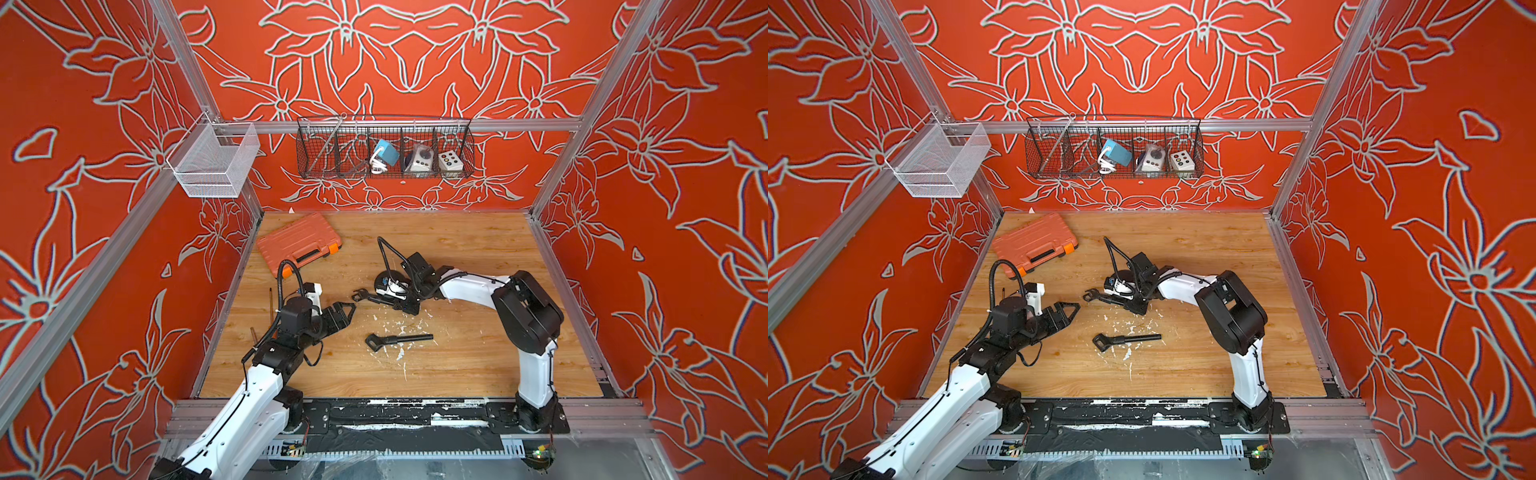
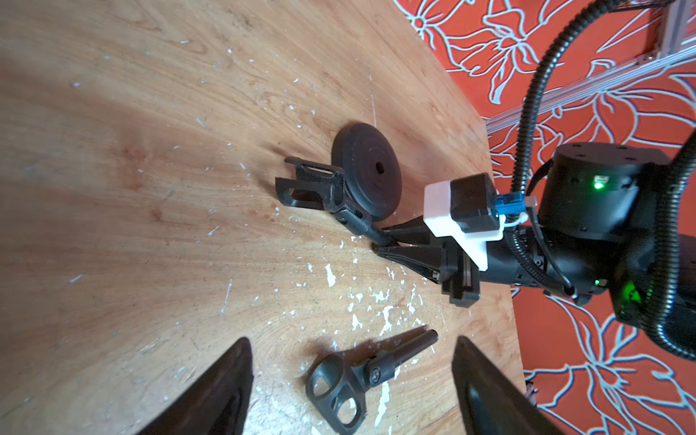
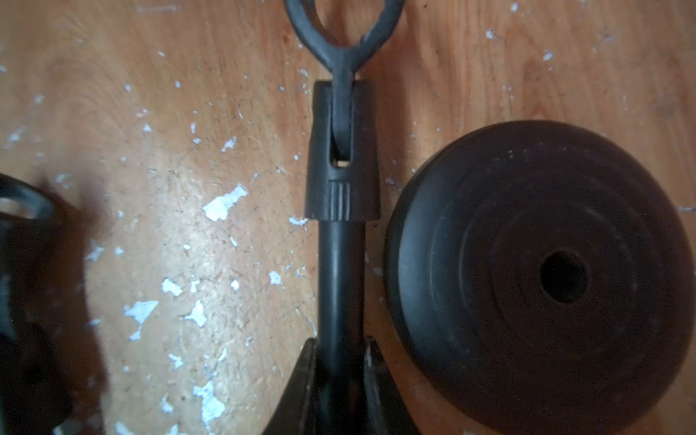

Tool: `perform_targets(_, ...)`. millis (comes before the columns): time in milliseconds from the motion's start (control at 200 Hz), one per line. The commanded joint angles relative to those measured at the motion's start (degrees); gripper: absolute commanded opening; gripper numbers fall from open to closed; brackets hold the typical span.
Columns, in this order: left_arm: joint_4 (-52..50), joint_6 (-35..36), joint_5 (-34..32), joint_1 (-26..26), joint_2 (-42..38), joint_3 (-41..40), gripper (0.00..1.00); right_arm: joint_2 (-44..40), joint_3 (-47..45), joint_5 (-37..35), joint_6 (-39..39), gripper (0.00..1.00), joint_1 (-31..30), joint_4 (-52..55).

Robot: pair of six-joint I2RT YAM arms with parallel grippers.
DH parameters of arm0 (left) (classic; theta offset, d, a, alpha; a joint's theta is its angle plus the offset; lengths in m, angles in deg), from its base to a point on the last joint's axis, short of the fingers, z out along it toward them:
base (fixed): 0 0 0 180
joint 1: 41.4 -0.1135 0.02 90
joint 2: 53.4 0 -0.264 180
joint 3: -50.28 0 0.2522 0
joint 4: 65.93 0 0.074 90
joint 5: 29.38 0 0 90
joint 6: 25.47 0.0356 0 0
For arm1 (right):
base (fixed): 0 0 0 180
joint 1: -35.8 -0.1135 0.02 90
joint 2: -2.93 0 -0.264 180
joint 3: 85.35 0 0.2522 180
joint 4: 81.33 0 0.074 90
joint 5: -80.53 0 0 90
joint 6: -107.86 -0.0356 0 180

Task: Assemble a microphone stand
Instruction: Pick up the microphone stand pole from the center of the board.

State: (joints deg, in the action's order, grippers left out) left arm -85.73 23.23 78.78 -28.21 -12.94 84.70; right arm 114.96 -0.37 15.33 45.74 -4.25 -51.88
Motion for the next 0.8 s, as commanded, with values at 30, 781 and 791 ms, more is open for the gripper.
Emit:
perform_targets(30, 10.8, 1.0, 3.5, 0.3, 0.5, 0.5, 0.81, -7.9, -3.7, 11.6, -12.5, 0.02, 4.5, -10.9)
perform_targets(781, 35.5, 13.5, 17.0, 16.6, 21.9, 13.9, 0.66, -36.1, -24.2, 21.4, -61.5, 0.03, 15.2, -46.4)
perform_targets(791, 35.5, 13.3, 17.0, 16.6, 22.1, 14.2, 0.66, -36.4, -24.2, 21.5, -61.7, 0.03, 15.2, -46.6)
